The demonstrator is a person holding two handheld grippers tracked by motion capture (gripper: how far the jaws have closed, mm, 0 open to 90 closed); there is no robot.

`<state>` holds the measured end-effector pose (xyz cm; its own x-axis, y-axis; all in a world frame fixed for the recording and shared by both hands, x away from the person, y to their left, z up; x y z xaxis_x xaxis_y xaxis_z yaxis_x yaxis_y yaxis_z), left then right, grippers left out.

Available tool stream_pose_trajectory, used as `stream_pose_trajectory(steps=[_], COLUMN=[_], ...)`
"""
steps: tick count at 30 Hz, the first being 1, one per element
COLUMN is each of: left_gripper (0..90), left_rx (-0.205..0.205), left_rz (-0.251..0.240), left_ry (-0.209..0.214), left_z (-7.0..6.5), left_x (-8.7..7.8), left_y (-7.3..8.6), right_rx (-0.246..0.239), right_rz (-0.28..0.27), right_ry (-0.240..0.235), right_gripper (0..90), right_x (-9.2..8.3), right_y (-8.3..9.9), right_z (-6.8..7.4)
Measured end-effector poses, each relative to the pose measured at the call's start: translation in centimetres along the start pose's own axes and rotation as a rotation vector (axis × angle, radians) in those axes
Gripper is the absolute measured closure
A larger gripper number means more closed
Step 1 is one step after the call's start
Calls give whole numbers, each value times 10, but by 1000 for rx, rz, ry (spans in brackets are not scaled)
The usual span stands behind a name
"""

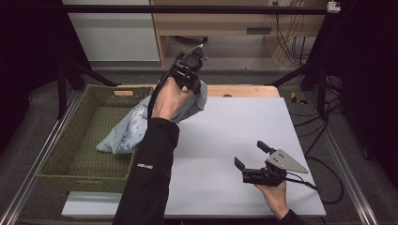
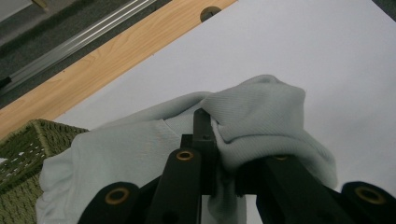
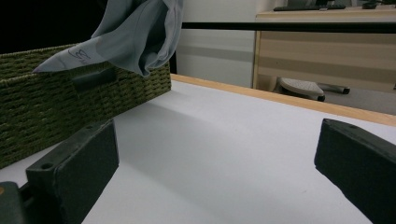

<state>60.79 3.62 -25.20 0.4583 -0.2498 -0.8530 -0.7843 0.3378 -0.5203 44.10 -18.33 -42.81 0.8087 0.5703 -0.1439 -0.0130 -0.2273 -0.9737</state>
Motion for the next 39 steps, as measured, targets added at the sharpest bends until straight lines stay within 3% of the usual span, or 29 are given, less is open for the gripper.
stream_pose_trajectory(steps=[19,20,21,25,29,31,32,39], left_gripper=[811,811,811,811,811,810,811,811], left_rx=[-7,-10,-8,-7,-10,-8,-7,-2], left_rz=[7,6,6,5,6,9,10,5], left_ry=[7,6,6,4,1,-1,-1,-3], left_z=[3,3,3,3,3,2,2,3], left_x=[-3,-3,-3,-3,-4,-4,-4,-6], left_y=[-1,-1,-1,-1,-2,-2,-2,-1], right_rx=[23,-11,13,24,5,32,4,0], right_rz=[2,-8,1,0,-15,-16,-13,-32], right_ry=[-1,-7,-5,-13,-21,-37,-36,-77], right_gripper=[3,3,3,3,3,3,3,2], right_x=[3,5,5,7,15,22,24,46], right_y=[-5,-4,-6,-8,-13,-18,-18,-31], right_z=[-7,-10,-9,-8,-8,-4,-5,4])
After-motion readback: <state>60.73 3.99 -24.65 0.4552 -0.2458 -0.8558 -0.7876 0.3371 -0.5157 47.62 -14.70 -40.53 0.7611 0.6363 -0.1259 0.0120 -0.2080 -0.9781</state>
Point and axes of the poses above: each handheld gripper's, and its own axes: x roughly forward along the jaws, y roughly out of its underside, z roughly to its left, the point moved 4 cm from there along x, roughly forward along the jaws, and after that the axes turned 13 degrees about -x, right-handed, at the moved point
